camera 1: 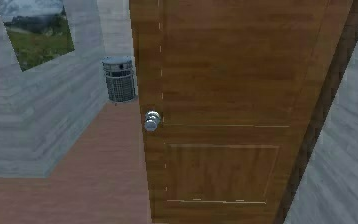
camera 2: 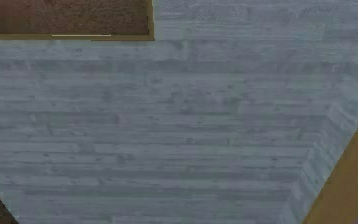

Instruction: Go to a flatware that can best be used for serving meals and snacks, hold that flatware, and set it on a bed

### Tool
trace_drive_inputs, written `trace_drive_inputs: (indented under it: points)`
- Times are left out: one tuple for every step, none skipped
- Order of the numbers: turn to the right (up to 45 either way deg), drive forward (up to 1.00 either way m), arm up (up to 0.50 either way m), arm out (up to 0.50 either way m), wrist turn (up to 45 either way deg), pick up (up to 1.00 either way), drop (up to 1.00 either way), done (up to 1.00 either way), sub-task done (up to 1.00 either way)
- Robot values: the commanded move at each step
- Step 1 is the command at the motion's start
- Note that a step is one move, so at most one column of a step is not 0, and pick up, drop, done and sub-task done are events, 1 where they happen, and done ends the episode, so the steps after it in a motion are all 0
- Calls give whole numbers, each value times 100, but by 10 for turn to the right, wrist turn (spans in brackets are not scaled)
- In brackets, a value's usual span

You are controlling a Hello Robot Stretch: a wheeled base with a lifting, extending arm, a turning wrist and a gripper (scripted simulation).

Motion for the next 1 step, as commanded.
trace_drive_inputs:
  points:
    - [30,0,0,0,0,0,0,0,0]
